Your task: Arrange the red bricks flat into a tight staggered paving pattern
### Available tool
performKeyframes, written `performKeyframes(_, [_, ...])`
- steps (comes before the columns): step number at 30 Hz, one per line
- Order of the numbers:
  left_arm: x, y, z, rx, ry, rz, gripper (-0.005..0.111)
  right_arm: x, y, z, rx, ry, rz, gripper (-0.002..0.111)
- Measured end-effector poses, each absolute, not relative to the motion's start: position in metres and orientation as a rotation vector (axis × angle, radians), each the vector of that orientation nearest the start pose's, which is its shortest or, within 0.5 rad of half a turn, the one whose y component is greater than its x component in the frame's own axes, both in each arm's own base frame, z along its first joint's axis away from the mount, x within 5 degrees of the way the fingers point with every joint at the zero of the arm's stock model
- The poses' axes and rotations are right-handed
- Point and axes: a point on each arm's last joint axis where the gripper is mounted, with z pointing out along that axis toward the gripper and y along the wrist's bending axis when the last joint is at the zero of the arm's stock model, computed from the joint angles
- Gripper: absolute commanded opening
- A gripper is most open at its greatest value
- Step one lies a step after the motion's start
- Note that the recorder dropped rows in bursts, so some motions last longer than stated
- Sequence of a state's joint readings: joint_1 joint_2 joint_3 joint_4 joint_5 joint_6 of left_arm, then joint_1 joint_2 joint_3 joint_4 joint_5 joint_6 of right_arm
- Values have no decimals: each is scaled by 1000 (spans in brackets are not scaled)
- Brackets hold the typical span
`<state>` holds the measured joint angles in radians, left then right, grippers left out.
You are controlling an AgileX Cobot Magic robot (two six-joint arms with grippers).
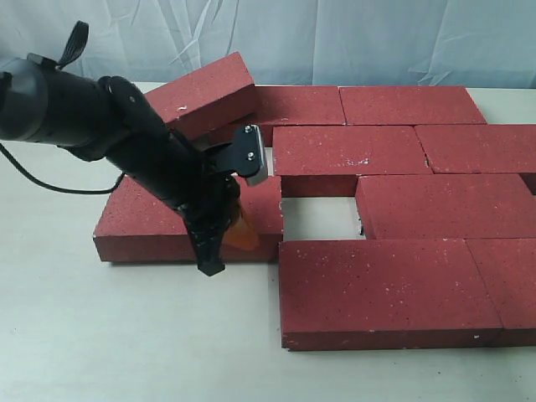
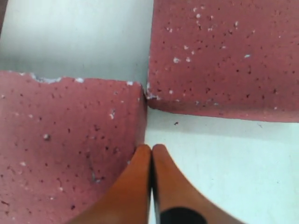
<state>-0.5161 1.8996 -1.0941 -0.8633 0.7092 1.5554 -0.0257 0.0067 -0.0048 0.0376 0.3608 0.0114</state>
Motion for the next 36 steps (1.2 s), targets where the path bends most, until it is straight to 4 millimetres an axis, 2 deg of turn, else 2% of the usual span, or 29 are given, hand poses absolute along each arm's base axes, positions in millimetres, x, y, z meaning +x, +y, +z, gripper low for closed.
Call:
performKeyframes(9, [285, -213, 190, 1737, 1917, -577, 0, 53, 0, 182, 57, 1845, 27, -1])
performKeyframes(12, [288, -208, 207, 1664, 1928, -535, 0, 53, 0, 182, 57, 1845, 27, -1])
performKeyframes(16, [300, -183, 230, 1483, 2009, -427, 0, 53, 0, 182, 57, 1845, 27, -1])
performKeyframes(19, [311, -157, 236, 1322, 2117, -375, 0, 53, 0, 182, 57, 1845, 27, -1])
performKeyframes(22, [323, -128, 237, 1094, 2254, -368, 0, 53, 0, 182, 57, 1845, 27, -1])
performKeyframes(24, [323, -123, 233, 1132, 2268, -384, 0, 53, 0, 182, 57, 1845, 27, -1])
performKeyframes(28, [321, -139, 217, 1248, 2251, -486, 0, 53, 0, 182, 57, 1845, 27, -1])
performKeyframes(33, [318, -166, 179, 1376, 2281, -532, 0, 53, 0, 182, 57, 1845, 27, -1])
performKeyframes(36, [317, -172, 170, 1410, 2288, -533, 0, 53, 0, 182, 57, 1845, 27, -1])
